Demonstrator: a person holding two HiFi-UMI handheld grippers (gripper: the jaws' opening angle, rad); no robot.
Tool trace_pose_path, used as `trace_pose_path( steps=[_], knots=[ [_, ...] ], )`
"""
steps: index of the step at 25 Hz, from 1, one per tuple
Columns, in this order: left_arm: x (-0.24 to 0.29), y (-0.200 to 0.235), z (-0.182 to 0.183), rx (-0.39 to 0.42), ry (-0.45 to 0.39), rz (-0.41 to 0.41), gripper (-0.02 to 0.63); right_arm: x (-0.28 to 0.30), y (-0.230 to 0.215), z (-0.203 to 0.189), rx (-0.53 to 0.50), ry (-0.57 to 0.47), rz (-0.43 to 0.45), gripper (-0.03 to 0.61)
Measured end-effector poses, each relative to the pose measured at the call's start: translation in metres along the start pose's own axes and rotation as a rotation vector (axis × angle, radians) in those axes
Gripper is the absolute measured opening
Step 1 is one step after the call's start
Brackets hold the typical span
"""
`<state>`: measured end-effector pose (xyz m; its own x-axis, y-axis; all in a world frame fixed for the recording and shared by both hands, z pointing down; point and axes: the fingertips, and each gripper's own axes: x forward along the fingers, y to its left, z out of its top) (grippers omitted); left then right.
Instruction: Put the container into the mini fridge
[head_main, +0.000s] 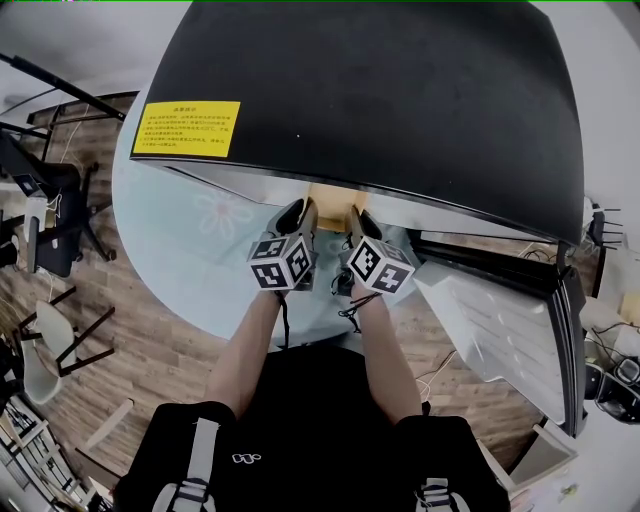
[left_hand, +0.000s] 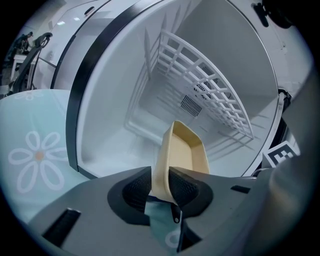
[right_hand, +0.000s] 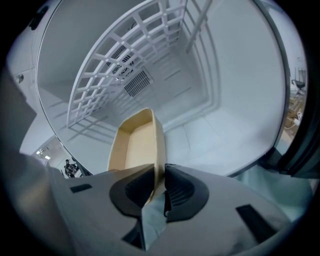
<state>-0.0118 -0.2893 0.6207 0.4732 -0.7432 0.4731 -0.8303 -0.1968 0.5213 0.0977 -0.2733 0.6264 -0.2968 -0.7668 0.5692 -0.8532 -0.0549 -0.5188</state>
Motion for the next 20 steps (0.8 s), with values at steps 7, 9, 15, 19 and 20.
trace_pose_path(
  steps=[7,9,15,19,20],
  knots=[
    [-0.001,0.008,0.005,-0.022,-0.025,0.019,0.121,0.0,0.001,0.01,0.02,-0.041,0.013,0.067],
    [-0.002,0.007,0.006,-0.029,-0.032,0.017,0.121,-0.002,0.001,0.011,0.019,-0.051,0.013,0.067],
    [-0.016,0.007,0.014,-0.005,-0.058,0.034,0.121,-0.013,0.003,0.022,-0.032,-0.099,0.008,0.067],
    [-0.031,0.008,0.023,-0.007,-0.093,0.058,0.121,-0.025,0.002,0.03,-0.043,-0.14,0.008,0.067],
    [-0.035,0.008,0.026,-0.009,-0.106,0.061,0.121,-0.028,0.002,0.032,-0.043,-0.149,0.013,0.067]
  ],
)
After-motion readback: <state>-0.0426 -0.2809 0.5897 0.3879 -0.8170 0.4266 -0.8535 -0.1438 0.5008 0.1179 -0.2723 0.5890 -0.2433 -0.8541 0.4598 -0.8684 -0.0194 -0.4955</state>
